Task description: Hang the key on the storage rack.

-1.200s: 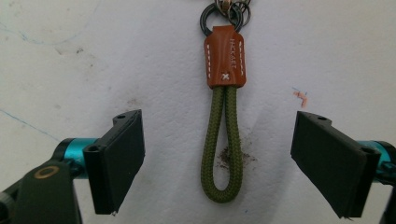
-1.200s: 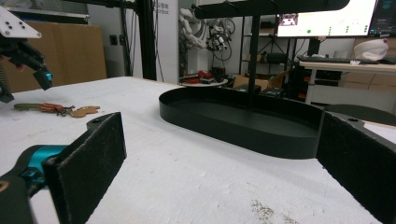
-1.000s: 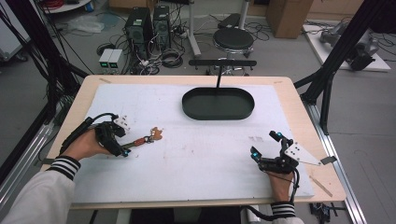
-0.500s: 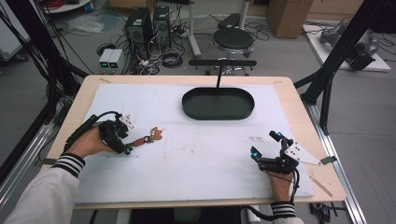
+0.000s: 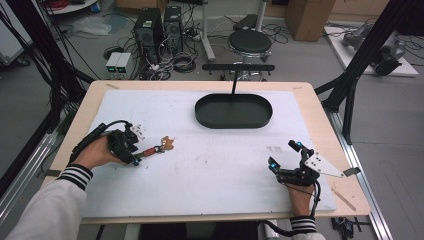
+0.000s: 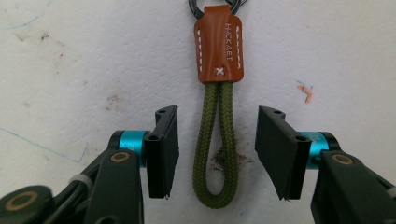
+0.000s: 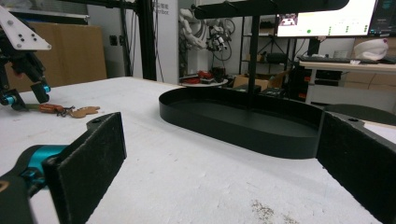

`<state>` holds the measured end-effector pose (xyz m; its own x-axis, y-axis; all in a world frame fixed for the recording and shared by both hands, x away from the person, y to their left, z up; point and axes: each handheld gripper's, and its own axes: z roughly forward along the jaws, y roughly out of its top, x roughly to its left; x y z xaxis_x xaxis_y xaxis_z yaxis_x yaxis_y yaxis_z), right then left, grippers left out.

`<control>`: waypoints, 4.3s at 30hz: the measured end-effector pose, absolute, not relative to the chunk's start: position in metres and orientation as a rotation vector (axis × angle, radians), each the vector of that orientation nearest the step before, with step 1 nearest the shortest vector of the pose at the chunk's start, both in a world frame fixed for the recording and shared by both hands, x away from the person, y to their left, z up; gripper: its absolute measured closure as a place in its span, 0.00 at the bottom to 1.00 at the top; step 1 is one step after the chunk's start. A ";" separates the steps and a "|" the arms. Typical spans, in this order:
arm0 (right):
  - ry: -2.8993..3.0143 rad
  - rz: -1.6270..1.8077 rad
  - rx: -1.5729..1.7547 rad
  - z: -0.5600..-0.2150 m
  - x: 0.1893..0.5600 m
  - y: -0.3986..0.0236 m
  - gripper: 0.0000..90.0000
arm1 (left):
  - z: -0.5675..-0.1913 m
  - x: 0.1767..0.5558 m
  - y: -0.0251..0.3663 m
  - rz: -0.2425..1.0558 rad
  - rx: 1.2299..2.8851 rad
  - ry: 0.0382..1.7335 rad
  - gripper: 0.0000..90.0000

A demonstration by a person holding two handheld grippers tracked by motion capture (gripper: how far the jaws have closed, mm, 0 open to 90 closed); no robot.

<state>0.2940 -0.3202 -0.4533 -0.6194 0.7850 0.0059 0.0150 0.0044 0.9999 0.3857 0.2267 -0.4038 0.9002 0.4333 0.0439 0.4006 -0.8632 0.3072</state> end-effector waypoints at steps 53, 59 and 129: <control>1.760 1.732 0.791 -0.425 0.299 -0.319 0.01 | -0.337 0.374 0.213 0.219 2.421 0.461 0.88; 1.896 1.726 0.659 -0.392 0.308 -0.306 0.01 | -0.334 0.376 0.198 0.166 2.332 0.408 0.88; 2.840 1.217 -0.073 -0.318 0.378 -0.138 0.44 | -0.326 0.375 0.091 0.036 2.356 0.064 0.88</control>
